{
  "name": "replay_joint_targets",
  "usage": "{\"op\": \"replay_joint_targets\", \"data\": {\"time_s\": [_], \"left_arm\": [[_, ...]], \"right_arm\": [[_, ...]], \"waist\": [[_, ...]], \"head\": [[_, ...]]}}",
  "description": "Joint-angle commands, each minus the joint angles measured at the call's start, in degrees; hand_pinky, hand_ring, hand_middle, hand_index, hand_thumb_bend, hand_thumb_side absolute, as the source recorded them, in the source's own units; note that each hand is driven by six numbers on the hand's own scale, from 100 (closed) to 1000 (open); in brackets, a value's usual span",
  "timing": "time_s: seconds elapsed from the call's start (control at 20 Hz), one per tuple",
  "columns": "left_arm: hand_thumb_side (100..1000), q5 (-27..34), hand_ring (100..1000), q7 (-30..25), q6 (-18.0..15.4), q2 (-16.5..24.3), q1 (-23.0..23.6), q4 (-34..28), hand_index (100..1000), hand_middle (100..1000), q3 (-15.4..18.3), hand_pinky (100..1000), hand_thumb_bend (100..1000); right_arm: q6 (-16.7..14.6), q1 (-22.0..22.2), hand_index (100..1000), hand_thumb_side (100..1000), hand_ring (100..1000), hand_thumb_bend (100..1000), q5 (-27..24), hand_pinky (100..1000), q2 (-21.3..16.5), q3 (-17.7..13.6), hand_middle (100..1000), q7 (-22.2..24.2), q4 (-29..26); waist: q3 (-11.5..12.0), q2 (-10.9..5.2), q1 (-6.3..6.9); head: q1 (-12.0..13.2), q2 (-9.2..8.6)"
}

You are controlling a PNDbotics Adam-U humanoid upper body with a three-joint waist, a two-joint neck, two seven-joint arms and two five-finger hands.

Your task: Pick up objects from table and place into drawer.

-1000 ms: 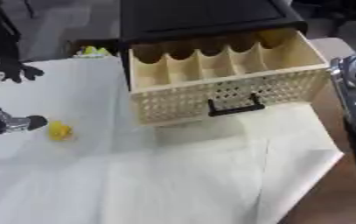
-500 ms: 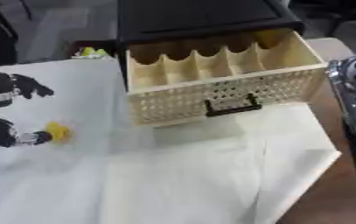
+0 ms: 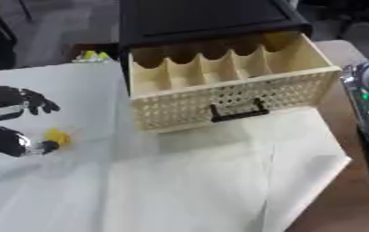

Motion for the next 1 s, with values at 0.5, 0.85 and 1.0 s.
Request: {"op": "replay_joint_targets", "data": {"time_s": [0.5, 0.85, 1.0], "left_arm": [[653, -4.12, 769, -1.05, -1.89, -0.44, -1.91, 5.4, 922, 790, 2.29, 713, 387], [648, -6.07, 769, -1.93, -3.16, -0.85, -2.1, 7.33, 919, 782, 2.38, 708, 368], [652, -7.2, 765, -1.48, -3.84, -1.14, -2.2, 8.17, 915, 772, 2.69, 704, 349]], "right_arm": [[-0.09, -1.16, 859, 1000, 695, 100, -0.76, 529, -0.8, -0.64, 610, -0.1, -0.63], [-0.18, -1.24, 856, 1000, 693, 100, -1.01, 525, -0.57, -0.69, 608, -0.1, -0.63], [-0.2, -1.28, 855, 1000, 693, 100, -1.08, 523, -0.53, -0.72, 607, -0.1, -0.63]], "waist": [[-0.7, -0.57, 0.12], [-1.05, -0.4, 0.27], [-1.36, -0.27, 0.27]], "head": [[1.06, -1.31], [1.46, -1.68], [1.64, -1.83]]}}
